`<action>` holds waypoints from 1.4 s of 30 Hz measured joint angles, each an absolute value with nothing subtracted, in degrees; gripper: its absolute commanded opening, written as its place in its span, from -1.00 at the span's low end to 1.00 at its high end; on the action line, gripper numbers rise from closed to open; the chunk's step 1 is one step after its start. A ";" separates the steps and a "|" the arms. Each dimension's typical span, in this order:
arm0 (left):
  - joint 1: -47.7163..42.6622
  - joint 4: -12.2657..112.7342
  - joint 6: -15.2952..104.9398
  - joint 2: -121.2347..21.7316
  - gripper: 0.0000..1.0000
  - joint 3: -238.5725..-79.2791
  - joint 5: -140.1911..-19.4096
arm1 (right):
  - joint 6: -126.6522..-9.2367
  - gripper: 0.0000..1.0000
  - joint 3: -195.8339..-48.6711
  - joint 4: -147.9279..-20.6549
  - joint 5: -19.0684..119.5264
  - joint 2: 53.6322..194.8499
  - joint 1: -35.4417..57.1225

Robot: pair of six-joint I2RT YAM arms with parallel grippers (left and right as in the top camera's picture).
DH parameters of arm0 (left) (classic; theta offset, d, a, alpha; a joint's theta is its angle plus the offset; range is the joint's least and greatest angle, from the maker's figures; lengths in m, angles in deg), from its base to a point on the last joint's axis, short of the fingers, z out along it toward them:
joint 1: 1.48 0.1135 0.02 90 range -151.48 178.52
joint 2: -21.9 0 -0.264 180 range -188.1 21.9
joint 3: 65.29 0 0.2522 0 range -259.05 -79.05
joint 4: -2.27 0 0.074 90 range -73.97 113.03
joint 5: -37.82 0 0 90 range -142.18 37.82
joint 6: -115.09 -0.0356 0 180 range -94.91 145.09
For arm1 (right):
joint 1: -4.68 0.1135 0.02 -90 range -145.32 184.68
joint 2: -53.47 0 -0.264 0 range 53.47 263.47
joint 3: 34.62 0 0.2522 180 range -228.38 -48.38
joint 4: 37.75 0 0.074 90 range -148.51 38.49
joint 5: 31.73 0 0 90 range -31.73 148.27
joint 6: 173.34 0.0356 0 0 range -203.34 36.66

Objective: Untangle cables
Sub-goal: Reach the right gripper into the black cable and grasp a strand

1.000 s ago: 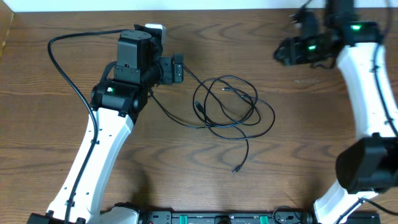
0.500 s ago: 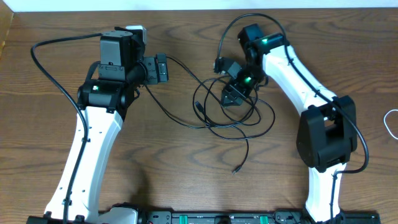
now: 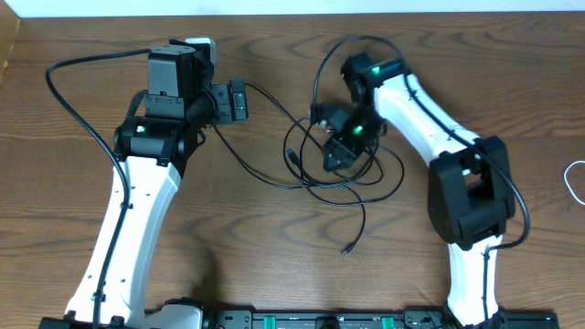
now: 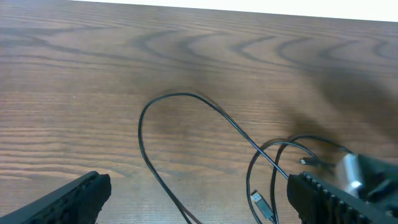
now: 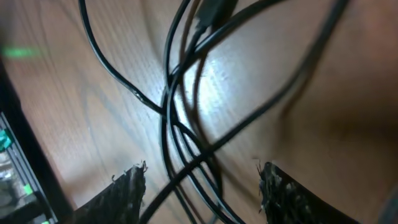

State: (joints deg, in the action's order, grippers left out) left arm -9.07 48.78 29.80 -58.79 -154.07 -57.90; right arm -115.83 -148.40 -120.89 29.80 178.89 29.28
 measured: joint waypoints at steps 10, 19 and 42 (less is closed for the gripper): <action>-9.07 49.09 29.80 -58.79 0.91 -154.07 -57.90 | -105.91 -0.74 -148.03 -117.94 36.23 179.35 31.70; -9.07 49.09 29.80 -58.79 0.91 -154.07 -57.90 | -99.11 -0.81 -149.39 -119.19 38.63 179.31 31.70; -6.38 52.06 29.80 -58.79 0.91 -154.07 -55.21 | -71.18 -0.53 -146.87 -120.32 49.13 178.68 37.43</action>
